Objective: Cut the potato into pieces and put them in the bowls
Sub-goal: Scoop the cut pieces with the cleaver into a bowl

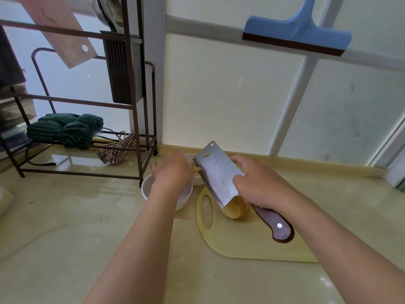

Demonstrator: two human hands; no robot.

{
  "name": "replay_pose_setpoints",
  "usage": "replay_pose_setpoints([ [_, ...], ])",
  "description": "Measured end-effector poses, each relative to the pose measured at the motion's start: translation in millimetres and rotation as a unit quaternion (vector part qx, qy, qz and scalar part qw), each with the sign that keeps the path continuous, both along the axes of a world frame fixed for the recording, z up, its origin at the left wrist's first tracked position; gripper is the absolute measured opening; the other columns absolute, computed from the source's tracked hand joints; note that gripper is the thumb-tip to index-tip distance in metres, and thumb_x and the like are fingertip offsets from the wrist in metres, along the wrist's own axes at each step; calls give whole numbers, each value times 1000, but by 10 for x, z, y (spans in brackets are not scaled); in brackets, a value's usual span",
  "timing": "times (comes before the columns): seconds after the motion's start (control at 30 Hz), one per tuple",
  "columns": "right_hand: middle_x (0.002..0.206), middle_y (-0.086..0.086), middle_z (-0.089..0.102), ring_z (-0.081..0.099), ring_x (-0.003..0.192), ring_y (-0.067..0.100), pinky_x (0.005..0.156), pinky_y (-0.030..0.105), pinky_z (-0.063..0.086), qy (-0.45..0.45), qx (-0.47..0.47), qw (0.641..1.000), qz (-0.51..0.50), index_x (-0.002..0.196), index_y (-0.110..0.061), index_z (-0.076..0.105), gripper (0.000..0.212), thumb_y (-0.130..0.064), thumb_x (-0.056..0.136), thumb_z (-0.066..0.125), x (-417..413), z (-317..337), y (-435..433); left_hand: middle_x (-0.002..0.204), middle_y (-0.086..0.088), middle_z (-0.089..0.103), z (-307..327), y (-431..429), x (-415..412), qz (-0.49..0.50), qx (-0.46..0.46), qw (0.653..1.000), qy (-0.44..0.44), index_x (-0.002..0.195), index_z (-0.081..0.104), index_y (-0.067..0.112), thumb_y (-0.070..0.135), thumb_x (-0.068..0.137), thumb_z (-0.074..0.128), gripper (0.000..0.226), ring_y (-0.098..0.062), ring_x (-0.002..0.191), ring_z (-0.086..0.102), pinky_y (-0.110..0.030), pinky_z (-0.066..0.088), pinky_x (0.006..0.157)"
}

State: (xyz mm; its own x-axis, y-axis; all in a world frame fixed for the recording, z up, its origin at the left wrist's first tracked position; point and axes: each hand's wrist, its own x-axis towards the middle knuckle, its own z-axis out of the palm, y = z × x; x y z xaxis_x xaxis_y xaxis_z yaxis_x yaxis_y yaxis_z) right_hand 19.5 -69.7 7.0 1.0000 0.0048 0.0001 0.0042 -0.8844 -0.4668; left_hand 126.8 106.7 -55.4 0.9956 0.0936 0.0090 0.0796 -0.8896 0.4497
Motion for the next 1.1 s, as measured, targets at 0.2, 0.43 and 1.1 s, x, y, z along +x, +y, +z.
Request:
replay_pose_setpoints([
  [0.2, 92, -6, 62, 59, 80, 19, 62, 31, 39, 6, 13, 1000, -11, 143, -37, 48, 55, -19, 91, 44, 14, -12, -66, 132, -6, 56, 83, 24, -39, -7, -89, 996, -14, 135, 47, 17, 53, 92, 42, 56, -32, 121, 51, -43, 40, 97],
  [0.43, 142, 1, 59, 57, 121, 28, 98, 43, 50, 0, -25, 1000, 10, 157, -37, 33, 63, -24, 96, 44, -50, 13, 32, 132, -4, 59, 128, -39, -117, 6, -104, 994, -24, 138, 46, 15, 88, 76, 30, 98, -30, 120, 54, -48, 42, 98],
  [1.1, 129, -1, 61, 58, 117, 27, 95, 41, 50, -11, -40, 999, 1, 157, -37, 35, 64, -22, 96, 45, -54, 36, -38, 135, -4, 54, 116, 66, -43, -37, -131, 991, 14, 143, 40, 15, 60, 78, 67, 83, -28, 121, 52, -45, 46, 100],
])
